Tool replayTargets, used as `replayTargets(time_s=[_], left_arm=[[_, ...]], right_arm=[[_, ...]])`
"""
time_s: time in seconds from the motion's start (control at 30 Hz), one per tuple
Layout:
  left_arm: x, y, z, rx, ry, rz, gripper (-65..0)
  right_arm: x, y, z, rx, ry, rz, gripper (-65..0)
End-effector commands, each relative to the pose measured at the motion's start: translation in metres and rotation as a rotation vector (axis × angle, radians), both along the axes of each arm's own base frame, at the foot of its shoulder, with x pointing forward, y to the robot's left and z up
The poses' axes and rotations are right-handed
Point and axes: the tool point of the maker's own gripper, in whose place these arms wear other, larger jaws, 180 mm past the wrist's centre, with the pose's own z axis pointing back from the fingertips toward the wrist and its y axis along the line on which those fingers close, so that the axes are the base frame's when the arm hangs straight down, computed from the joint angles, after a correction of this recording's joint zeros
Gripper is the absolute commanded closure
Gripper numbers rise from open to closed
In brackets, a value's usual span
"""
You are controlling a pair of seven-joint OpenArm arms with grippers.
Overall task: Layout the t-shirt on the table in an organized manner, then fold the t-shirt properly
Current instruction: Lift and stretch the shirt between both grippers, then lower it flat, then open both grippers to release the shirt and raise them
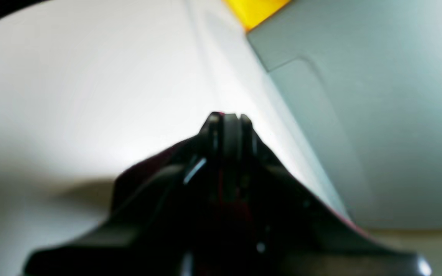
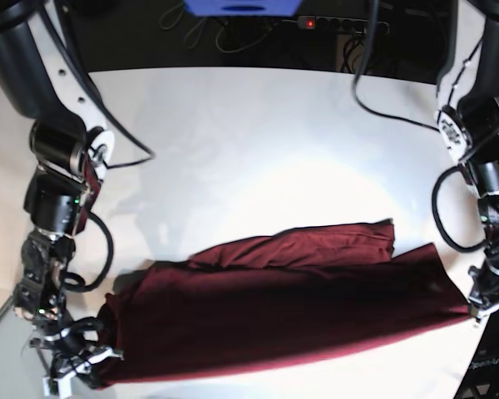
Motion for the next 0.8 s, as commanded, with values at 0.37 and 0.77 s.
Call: replayTargets(time_s=[0.37, 0.77], left_arm=[[0.023, 0.001, 0.021, 0.126, -0.063, 0.033, -11.9], [0.004, 0.0, -0.012, 0.183, 0.016, -0.004, -46.6]], right_arm=[[0.008, -0.031, -0.011, 0.067, -0.051, -0.102, -5.6], [-0.018, -0.041, -0.065, 0.051, 0.047, -0.162, -33.1]])
